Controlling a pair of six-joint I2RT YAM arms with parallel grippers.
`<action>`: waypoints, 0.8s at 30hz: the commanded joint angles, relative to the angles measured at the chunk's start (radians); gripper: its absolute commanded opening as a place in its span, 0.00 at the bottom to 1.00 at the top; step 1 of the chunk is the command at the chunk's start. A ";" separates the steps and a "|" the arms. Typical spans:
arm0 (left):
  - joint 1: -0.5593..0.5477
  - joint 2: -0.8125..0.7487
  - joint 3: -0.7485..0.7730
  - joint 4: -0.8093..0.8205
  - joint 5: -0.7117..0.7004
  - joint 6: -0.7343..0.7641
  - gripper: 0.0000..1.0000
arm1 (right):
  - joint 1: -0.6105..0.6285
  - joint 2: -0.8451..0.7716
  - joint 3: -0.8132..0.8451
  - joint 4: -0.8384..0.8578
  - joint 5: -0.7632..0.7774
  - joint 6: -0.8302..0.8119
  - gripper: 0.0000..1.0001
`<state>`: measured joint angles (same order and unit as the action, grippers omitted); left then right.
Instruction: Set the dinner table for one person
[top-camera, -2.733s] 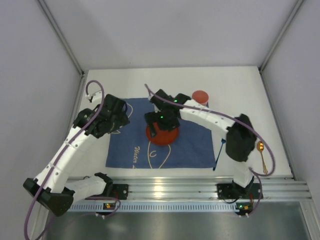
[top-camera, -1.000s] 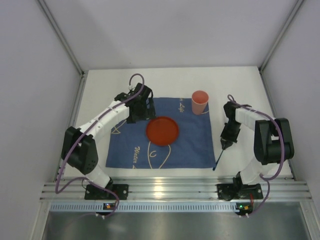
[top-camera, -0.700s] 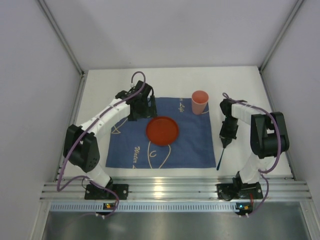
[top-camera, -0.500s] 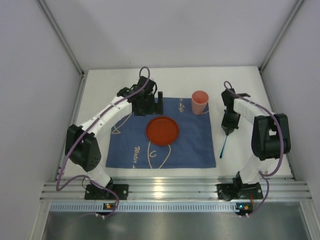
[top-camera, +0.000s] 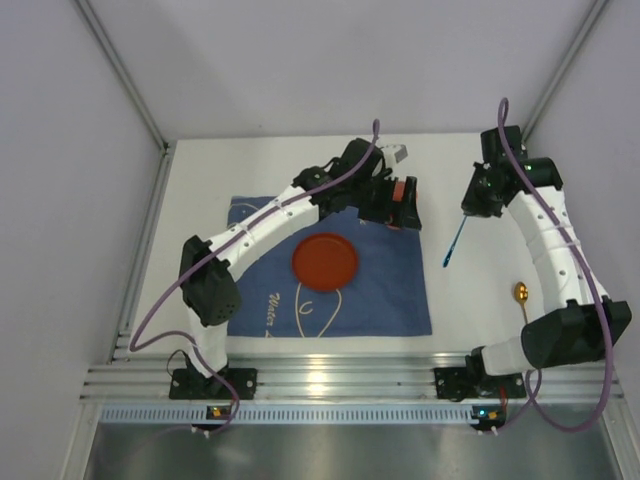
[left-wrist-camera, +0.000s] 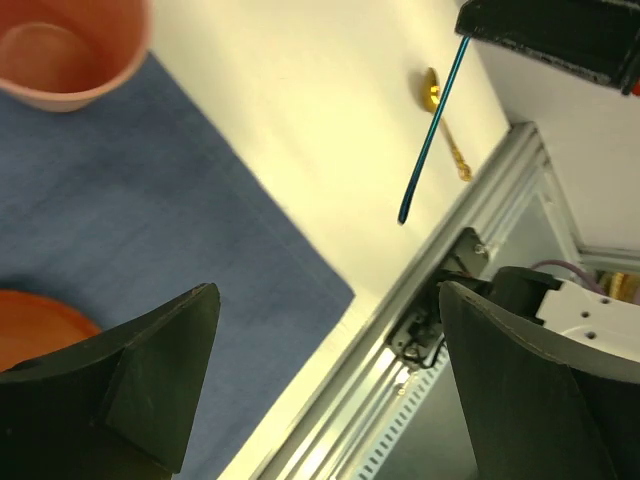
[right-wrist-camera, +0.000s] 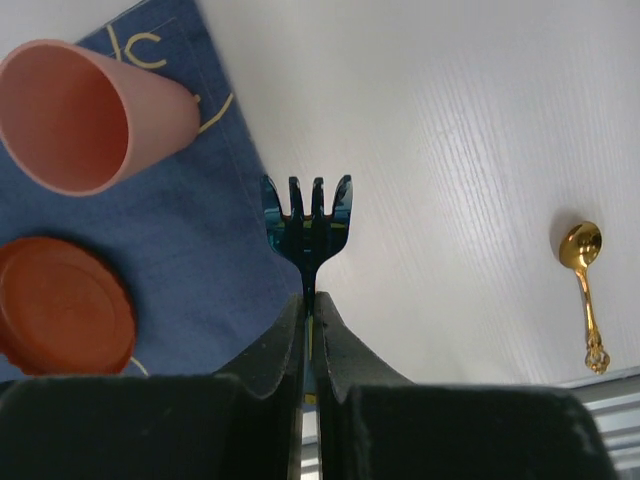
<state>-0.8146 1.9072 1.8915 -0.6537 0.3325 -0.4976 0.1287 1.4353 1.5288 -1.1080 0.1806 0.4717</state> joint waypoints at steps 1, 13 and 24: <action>-0.009 0.027 0.031 0.123 0.129 -0.076 0.96 | 0.005 -0.061 0.057 -0.101 -0.087 0.002 0.00; -0.130 0.075 -0.032 0.327 0.218 -0.199 0.91 | 0.005 -0.176 0.031 -0.135 -0.206 -0.016 0.00; -0.199 0.105 -0.026 0.321 0.137 -0.210 0.75 | 0.005 -0.202 0.109 -0.204 -0.288 -0.038 0.00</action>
<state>-1.0100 2.0167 1.8606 -0.3927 0.4965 -0.6945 0.1287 1.2652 1.5692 -1.2728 -0.0643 0.4477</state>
